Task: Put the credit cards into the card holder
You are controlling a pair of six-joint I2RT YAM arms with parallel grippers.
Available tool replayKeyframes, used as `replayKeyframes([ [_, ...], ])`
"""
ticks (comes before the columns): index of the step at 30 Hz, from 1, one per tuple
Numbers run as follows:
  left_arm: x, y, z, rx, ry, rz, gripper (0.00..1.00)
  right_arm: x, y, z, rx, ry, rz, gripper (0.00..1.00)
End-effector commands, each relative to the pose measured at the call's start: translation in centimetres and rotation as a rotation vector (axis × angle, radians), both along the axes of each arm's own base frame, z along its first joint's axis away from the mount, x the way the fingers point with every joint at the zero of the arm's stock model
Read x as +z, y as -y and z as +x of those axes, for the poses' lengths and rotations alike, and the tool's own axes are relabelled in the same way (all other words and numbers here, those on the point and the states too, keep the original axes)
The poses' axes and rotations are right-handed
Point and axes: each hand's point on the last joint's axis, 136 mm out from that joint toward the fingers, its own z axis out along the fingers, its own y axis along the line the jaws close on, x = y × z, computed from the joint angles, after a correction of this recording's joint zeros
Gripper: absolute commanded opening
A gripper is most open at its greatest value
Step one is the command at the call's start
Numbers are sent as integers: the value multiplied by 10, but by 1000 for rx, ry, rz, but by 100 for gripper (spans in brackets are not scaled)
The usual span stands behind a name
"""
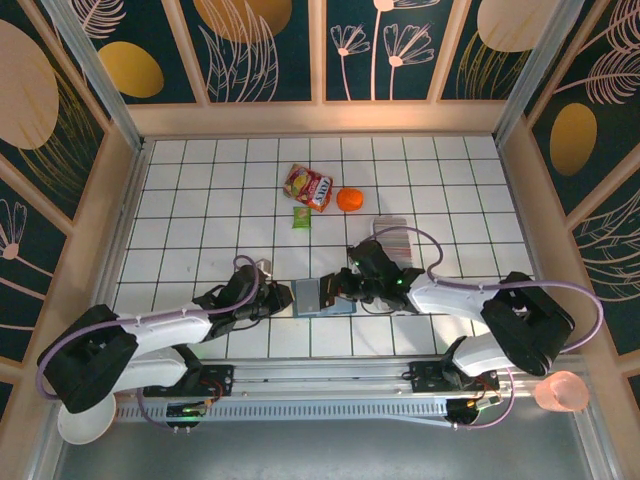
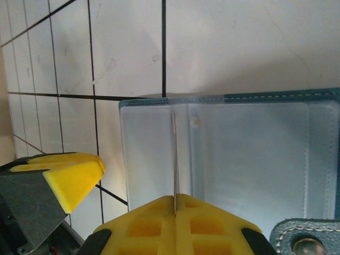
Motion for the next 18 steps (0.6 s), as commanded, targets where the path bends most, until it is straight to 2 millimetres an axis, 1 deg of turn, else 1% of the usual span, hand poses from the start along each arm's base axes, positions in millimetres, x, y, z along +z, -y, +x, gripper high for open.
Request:
replayKeyframes([
  [1, 12, 11, 6, -22, 35, -33, 14, 1, -5, 3, 25, 29, -14, 0],
  [8, 8, 14, 7, -31, 24, -23, 11, -1, -8, 3, 35, 22, -9, 0],
  [18, -4, 11, 5, -27, -2, 0, 9, -2, -13, 0, 30, 4, 44, 0],
])
